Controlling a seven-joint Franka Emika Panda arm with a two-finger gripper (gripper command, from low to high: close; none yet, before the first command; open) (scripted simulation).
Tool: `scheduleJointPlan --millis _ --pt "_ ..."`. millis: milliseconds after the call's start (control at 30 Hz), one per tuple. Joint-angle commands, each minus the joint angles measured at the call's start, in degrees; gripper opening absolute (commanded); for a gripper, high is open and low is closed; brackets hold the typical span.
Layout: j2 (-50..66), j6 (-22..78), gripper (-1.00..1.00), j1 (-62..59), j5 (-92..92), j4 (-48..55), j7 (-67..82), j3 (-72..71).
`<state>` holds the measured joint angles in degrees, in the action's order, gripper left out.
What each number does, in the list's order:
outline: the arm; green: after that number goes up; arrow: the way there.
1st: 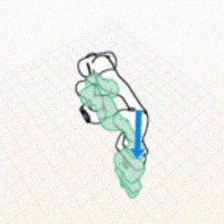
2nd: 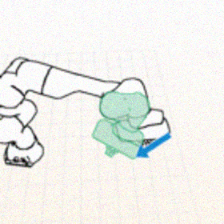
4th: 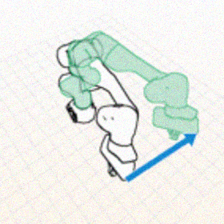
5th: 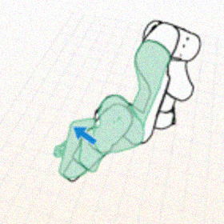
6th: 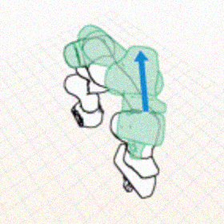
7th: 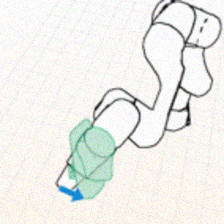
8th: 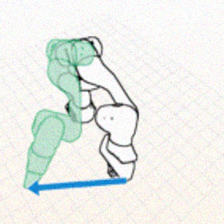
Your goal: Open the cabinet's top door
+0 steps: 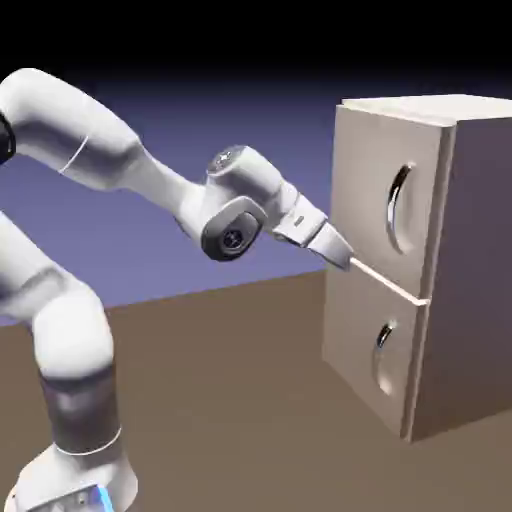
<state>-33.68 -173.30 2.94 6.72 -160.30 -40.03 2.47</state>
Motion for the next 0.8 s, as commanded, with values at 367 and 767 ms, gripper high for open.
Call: scheduleJointPlan --millis 367,767 --pt "-4.5 3.1 0.0 10.0 29.9 3.1 10.8 11.0" --pt "-9.1 6.3 0.0 20.1 59.8 6.3 21.6 22.0"
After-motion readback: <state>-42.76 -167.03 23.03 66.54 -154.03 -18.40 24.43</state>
